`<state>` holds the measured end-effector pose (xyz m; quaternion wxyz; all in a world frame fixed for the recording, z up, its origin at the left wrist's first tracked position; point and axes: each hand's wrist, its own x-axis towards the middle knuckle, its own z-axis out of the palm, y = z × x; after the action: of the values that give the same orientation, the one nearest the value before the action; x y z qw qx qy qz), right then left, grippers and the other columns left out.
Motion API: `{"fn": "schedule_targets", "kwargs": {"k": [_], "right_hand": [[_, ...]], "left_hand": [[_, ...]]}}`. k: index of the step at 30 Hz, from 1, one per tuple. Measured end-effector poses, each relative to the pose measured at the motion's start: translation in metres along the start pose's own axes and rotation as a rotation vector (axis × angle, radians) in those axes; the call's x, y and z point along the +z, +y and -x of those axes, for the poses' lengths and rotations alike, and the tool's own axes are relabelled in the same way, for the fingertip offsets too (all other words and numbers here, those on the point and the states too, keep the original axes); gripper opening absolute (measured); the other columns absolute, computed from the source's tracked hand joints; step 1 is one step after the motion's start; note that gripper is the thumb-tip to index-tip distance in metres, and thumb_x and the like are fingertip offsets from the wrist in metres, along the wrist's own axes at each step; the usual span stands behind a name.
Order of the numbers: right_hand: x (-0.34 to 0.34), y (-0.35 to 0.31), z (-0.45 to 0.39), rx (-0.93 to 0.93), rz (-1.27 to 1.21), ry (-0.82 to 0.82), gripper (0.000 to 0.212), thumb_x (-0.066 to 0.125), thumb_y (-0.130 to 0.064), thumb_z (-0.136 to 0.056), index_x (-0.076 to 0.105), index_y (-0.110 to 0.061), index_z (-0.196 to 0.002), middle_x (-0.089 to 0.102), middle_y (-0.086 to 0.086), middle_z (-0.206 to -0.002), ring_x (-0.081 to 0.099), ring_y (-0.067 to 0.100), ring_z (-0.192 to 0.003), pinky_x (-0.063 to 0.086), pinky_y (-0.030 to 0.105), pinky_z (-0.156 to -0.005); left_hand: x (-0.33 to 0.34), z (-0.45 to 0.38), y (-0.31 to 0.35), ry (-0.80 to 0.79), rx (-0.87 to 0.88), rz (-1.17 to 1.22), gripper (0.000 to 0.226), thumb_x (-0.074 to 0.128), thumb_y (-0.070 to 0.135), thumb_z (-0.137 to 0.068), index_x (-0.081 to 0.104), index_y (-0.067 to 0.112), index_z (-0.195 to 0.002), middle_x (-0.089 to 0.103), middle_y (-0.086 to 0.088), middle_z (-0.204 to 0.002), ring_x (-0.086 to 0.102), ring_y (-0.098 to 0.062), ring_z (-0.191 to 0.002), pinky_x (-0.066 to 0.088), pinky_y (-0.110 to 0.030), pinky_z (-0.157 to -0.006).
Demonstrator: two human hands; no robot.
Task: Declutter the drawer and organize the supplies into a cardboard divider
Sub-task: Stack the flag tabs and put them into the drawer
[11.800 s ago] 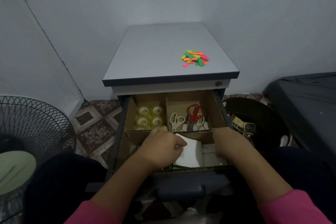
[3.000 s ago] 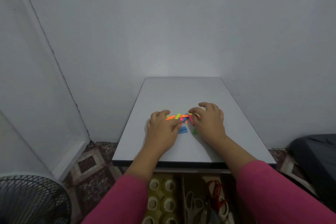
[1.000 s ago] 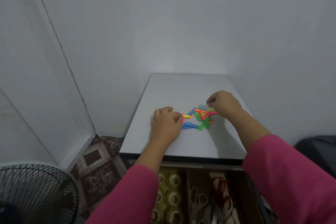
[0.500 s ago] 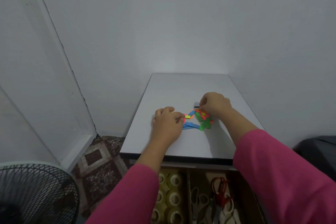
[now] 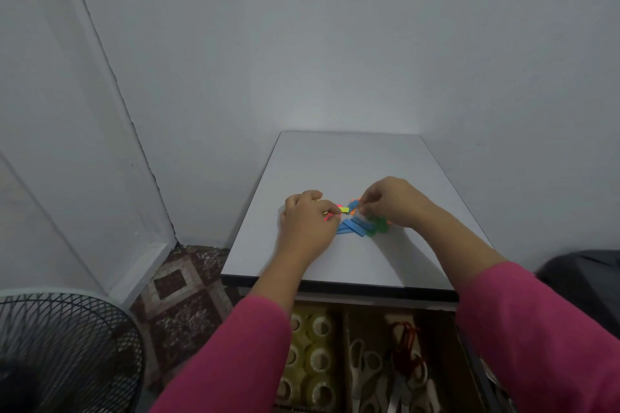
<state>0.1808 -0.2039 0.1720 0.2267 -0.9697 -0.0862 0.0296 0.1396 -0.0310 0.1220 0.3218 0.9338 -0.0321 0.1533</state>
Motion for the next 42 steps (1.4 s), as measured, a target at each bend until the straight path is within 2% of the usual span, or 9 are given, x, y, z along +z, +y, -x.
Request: {"fn": "schedule_targets", "kwargs": {"k": [4, 7, 19, 22, 26, 29, 33, 37, 42], "right_hand": [[0.014, -0.009, -0.012, -0.13, 0.339, 0.114, 0.02, 0.06, -0.039, -0.091, 0.068, -0.037, -0.109, 0.061, -0.003, -0.106, 0.057, 0.02, -0.103, 0.037, 0.028, -0.077], [0.018, -0.014, -0.017, -0.166, 0.438, 0.115, 0.016, 0.059, -0.039, -0.091, 0.068, -0.039, -0.104, 0.054, 0.0, -0.109, 0.052, 0.023, -0.108, 0.036, 0.031, -0.083], [-0.002, -0.011, -0.008, -0.184, 0.374, 0.222, 0.018, 0.057, -0.022, -0.089, 0.072, -0.028, -0.097, 0.07, -0.006, -0.1, 0.059, 0.018, -0.097, 0.041, 0.031, -0.08], [-0.006, -0.011, -0.005, -0.093, 0.246, 0.147, 0.016, 0.062, -0.025, -0.087, 0.071, -0.026, -0.1, 0.068, -0.007, -0.1, 0.061, 0.016, -0.094, 0.046, 0.03, -0.079], [-0.007, -0.01, 0.006, 0.008, -0.045, -0.032, 0.017, 0.071, -0.021, -0.082, 0.074, -0.018, -0.098, 0.069, 0.001, -0.096, 0.063, 0.016, -0.084, 0.051, 0.026, -0.066], [0.002, -0.013, 0.014, 0.026, 0.032, -0.066, 0.015, 0.073, -0.024, -0.08, 0.076, -0.019, -0.094, 0.069, -0.001, -0.094, 0.062, 0.015, -0.089, 0.053, 0.03, -0.078], [0.012, -0.018, 0.022, 0.031, 0.248, -0.018, 0.015, 0.072, -0.035, -0.077, 0.072, -0.021, -0.079, 0.062, -0.002, -0.075, 0.057, 0.017, -0.074, 0.04, 0.025, -0.059], [0.016, -0.025, 0.025, -0.02, 0.357, 0.065, 0.018, 0.067, -0.039, -0.082, 0.073, -0.027, -0.093, 0.068, -0.005, -0.089, 0.059, 0.016, -0.083, 0.039, 0.027, -0.067], [0.02, -0.024, 0.027, -0.05, 0.378, 0.118, 0.018, 0.06, -0.037, -0.087, 0.072, -0.025, -0.093, 0.065, -0.003, -0.091, 0.059, 0.019, -0.087, 0.036, 0.027, -0.07]], "left_hand": [[-0.001, 0.002, 0.0, -0.028, 0.002, 0.007, 0.017, 0.059, 0.032, -0.09, 0.073, 0.037, -0.098, 0.047, 0.01, -0.136, 0.03, -0.015, -0.127, 0.028, -0.034, -0.104], [0.0, 0.002, 0.0, -0.031, -0.013, -0.002, 0.015, 0.062, 0.033, -0.088, 0.074, 0.035, -0.096, 0.047, 0.011, -0.136, 0.03, -0.015, -0.128, 0.027, -0.034, -0.104], [0.0, 0.002, 0.001, -0.035, 0.011, -0.043, 0.015, 0.061, 0.035, -0.088, 0.072, 0.031, -0.098, 0.05, 0.009, -0.134, 0.033, -0.015, -0.127, 0.031, -0.037, -0.103], [-0.001, 0.002, 0.001, -0.041, 0.012, -0.03, 0.014, 0.061, 0.034, -0.088, 0.072, 0.031, -0.096, 0.05, 0.009, -0.134, 0.032, -0.015, -0.127, 0.03, -0.036, -0.104], [-0.001, 0.002, 0.001, -0.036, 0.005, 0.002, 0.014, 0.062, 0.035, -0.086, 0.074, 0.031, -0.093, 0.051, 0.011, -0.133, 0.031, -0.014, -0.127, 0.029, -0.036, -0.103], [-0.002, 0.004, 0.002, -0.022, 0.014, 0.014, 0.013, 0.065, 0.036, -0.083, 0.075, 0.03, -0.091, 0.052, 0.012, -0.131, 0.031, -0.012, -0.127, 0.028, -0.036, -0.103], [-0.003, 0.007, 0.003, -0.027, 0.057, -0.016, 0.015, 0.07, 0.035, -0.08, 0.075, 0.028, -0.093, 0.051, 0.012, -0.131, 0.029, -0.011, -0.129, 0.026, -0.034, -0.103], [-0.003, 0.008, 0.003, -0.018, 0.09, -0.037, 0.015, 0.072, 0.034, -0.08, 0.075, 0.026, -0.091, 0.052, 0.011, -0.131, 0.029, -0.011, -0.129, 0.024, -0.033, -0.104], [-0.002, 0.008, 0.004, 0.0, 0.113, -0.052, 0.012, 0.069, 0.033, -0.083, 0.075, 0.023, -0.086, 0.054, 0.011, -0.128, 0.03, -0.012, -0.129, 0.024, -0.032, -0.103]]}}
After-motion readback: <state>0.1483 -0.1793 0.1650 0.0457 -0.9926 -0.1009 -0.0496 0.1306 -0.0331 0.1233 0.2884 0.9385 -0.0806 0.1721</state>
